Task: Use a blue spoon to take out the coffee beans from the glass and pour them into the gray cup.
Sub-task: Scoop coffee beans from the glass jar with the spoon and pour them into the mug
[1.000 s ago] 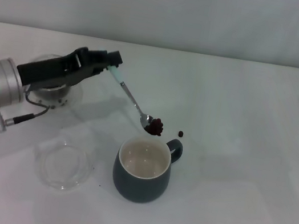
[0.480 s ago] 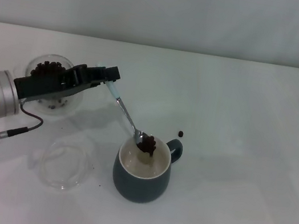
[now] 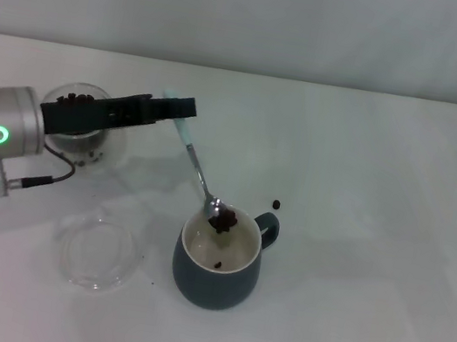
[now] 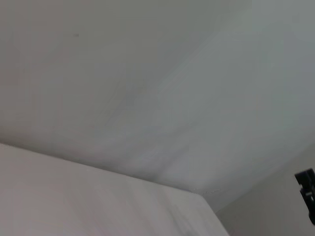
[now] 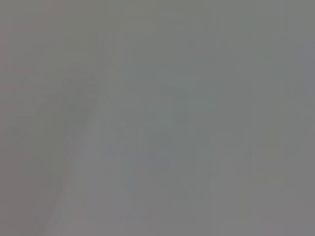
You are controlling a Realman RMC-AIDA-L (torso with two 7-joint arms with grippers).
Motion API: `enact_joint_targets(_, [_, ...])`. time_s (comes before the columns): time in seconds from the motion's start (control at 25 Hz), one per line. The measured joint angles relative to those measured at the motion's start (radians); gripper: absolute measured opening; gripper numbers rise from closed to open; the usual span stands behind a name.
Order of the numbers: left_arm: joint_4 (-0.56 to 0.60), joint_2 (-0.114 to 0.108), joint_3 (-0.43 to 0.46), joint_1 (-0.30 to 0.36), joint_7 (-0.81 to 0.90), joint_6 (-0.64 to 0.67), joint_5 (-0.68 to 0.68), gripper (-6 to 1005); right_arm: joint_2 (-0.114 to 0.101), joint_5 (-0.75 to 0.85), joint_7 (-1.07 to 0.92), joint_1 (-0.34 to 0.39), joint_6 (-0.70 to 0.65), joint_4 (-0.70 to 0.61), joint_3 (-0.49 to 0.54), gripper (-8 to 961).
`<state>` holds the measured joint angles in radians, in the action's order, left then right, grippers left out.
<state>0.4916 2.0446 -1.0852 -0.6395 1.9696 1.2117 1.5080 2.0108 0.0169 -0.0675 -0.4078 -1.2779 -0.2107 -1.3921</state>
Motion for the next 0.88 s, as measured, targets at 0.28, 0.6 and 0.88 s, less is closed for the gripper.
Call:
enact_joint_targets(0.28, [0.012,0.008,-0.001,-0.075,0.000,-0.009,0.082,133,0.002,0.000,-0.001,0.001,0.000,0.007,0.001,508])
enact_joint_targets(0.6, [0.092,0.027,-0.001,-0.085,0.035,-0.008,0.156,132,0.002,-0.011,-0.002,0.002,0.000,0.017,0.001,508])
enact_joint_targets(0.88, [0.178,0.023,0.008,-0.026,0.074,0.010,0.135,134,0.002,-0.012,-0.002,-0.001,0.000,0.018,0.001,508])
